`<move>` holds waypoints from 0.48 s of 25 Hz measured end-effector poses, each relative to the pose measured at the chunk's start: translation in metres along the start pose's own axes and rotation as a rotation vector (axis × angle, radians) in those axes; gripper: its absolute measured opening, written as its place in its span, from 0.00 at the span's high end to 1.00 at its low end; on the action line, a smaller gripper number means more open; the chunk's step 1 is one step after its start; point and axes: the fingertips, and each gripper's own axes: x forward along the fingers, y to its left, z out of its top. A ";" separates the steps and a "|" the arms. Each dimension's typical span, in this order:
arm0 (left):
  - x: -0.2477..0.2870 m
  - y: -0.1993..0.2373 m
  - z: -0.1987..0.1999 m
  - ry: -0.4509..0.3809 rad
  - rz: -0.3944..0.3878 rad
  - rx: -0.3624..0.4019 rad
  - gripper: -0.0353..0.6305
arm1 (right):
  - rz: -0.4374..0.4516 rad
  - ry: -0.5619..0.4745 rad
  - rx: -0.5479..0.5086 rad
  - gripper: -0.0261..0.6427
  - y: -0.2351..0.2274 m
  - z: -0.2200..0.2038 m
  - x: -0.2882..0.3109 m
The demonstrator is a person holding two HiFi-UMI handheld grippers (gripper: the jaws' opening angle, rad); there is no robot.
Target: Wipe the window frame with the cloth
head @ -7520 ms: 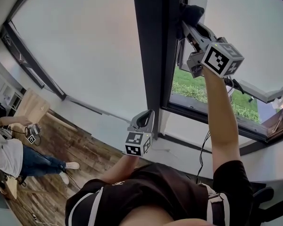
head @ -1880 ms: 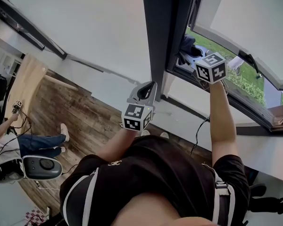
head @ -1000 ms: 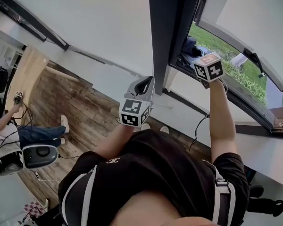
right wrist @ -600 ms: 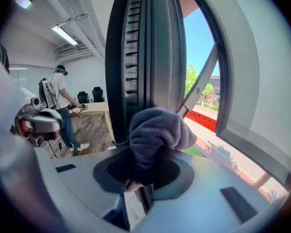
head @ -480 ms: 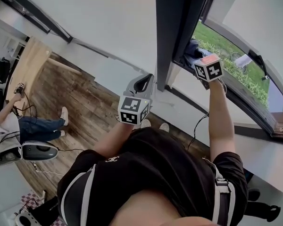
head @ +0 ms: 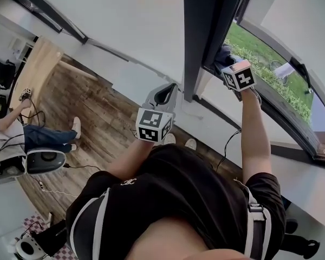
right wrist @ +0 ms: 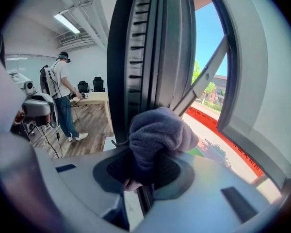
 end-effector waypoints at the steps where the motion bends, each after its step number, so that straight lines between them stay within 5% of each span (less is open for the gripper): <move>1: -0.002 0.000 -0.001 0.001 0.003 0.000 0.93 | 0.001 0.009 0.007 0.82 0.000 -0.002 0.001; 12: -0.007 0.002 -0.002 0.001 0.015 -0.028 0.93 | -0.025 0.129 -0.011 0.82 0.005 -0.024 0.019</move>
